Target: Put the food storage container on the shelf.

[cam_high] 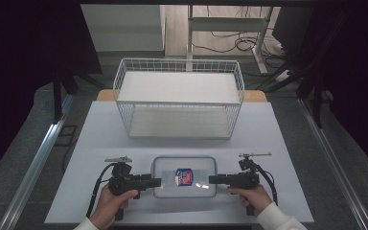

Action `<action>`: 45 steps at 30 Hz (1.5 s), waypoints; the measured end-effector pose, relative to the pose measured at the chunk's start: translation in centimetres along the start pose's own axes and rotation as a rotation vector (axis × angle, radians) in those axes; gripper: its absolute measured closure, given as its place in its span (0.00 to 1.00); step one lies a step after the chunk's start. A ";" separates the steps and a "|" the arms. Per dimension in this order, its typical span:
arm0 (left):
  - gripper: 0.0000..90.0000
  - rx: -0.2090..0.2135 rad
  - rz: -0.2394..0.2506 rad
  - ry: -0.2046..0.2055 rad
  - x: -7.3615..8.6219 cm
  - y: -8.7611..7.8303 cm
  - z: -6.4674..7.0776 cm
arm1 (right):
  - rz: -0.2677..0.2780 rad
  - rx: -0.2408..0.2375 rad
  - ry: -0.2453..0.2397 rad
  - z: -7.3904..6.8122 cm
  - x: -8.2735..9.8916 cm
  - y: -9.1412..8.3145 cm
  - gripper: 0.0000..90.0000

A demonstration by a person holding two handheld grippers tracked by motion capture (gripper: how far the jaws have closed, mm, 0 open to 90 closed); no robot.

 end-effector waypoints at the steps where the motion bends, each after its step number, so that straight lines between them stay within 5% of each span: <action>1: 0.52 0.000 0.004 -0.002 0.0 0.0 0.0 | -0.001 -0.002 0.001 0.0 0.0 0.0 0.57; 12: 0.54 -0.019 -0.004 -0.015 -0.2 0.2 -0.1 | 0.022 0.010 0.003 -0.1 -0.3 -0.2 0.59; 29: 0.55 -0.026 0.006 0.019 -1.7 -0.2 0.0 | 0.056 0.030 -0.018 -0.5 -1.5 -0.4 0.58; 45: 0.55 -0.015 -0.002 0.035 -4.7 -0.1 -1.9 | 0.090 0.064 -0.050 -0.1 -4.4 -0.1 0.58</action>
Point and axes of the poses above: each handheld gripper's, and its own axes: y roughly forward along the jaws, x roughly out of its underside, z roughly to its right, the point moved 6 cm from there along y, roughly forward along the jaws, and after that the axes turned 15 degrees about x, right-handed, at the moved point
